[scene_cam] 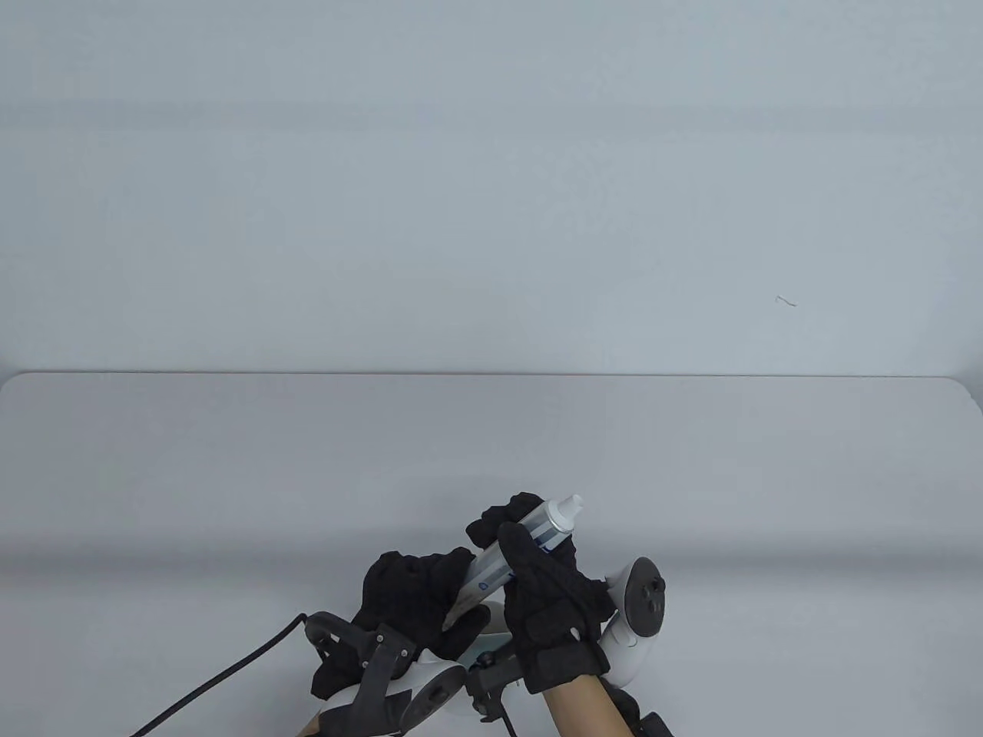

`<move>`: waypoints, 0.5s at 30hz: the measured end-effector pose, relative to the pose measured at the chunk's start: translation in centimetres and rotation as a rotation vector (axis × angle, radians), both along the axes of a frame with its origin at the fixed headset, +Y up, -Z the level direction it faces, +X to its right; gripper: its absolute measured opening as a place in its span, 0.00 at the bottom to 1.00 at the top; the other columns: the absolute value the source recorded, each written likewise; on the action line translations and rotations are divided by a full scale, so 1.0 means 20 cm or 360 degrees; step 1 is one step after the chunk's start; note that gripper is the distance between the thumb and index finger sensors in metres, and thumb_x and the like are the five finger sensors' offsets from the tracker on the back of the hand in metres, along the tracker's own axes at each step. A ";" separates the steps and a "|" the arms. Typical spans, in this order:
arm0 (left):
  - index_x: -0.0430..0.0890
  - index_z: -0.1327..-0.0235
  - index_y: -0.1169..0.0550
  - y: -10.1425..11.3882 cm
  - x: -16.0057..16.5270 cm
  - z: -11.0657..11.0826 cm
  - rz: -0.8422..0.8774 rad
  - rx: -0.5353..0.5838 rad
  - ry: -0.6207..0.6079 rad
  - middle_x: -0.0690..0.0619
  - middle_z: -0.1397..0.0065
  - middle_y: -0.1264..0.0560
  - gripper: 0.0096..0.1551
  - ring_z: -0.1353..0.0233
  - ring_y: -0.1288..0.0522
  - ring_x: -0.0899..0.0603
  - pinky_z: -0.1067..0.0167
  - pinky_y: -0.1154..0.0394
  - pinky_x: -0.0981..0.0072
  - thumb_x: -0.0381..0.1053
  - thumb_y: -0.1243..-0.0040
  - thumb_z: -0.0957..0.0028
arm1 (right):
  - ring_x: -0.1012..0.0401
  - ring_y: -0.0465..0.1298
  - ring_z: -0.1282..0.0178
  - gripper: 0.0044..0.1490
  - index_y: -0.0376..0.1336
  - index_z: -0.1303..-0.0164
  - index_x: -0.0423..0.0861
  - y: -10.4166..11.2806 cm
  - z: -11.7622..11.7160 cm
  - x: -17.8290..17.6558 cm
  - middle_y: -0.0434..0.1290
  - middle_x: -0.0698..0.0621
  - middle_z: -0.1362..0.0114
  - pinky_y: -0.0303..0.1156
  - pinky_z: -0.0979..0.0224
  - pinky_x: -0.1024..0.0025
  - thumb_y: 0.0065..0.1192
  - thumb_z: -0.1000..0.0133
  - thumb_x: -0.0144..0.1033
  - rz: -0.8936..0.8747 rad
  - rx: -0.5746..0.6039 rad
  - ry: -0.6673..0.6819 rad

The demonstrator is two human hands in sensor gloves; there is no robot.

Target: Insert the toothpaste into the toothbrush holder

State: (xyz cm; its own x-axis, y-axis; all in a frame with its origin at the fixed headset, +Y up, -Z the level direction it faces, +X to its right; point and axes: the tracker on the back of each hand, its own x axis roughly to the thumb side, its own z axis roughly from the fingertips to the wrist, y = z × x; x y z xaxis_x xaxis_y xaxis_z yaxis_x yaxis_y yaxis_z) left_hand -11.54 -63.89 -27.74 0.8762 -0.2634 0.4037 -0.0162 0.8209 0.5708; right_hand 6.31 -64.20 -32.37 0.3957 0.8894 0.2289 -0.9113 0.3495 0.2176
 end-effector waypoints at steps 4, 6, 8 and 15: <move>0.49 0.23 0.46 0.00 0.00 0.01 -0.0011 0.0003 -0.0021 0.50 0.25 0.27 0.39 0.33 0.20 0.44 0.34 0.26 0.40 0.69 0.56 0.39 | 0.48 0.63 0.21 0.56 0.44 0.21 0.48 0.04 0.01 0.02 0.58 0.47 0.20 0.56 0.21 0.44 0.66 0.53 0.55 0.0096 0.0114 -0.0056; 0.48 0.22 0.48 -0.01 -0.01 0.02 -0.0039 0.0001 -0.0002 0.49 0.22 0.29 0.40 0.29 0.22 0.40 0.34 0.31 0.31 0.67 0.55 0.38 | 0.47 0.63 0.21 0.55 0.45 0.21 0.47 0.05 0.03 0.03 0.58 0.46 0.21 0.56 0.21 0.43 0.66 0.53 0.54 0.0130 0.0144 -0.0098; 0.47 0.20 0.48 -0.01 -0.03 0.03 -0.0070 -0.0017 0.0024 0.47 0.19 0.31 0.41 0.26 0.25 0.36 0.34 0.35 0.25 0.68 0.57 0.37 | 0.46 0.63 0.22 0.59 0.45 0.20 0.43 0.07 0.05 0.04 0.59 0.46 0.21 0.56 0.22 0.43 0.67 0.55 0.54 0.0161 0.0179 -0.0118; 0.45 0.17 0.49 -0.04 -0.21 0.04 -0.0164 -0.0089 0.0189 0.39 0.13 0.39 0.49 0.20 0.33 0.26 0.35 0.39 0.20 0.74 0.62 0.41 | 0.45 0.64 0.23 0.58 0.46 0.20 0.42 0.16 0.11 0.08 0.60 0.44 0.22 0.56 0.22 0.42 0.67 0.55 0.53 0.0338 0.0313 -0.0202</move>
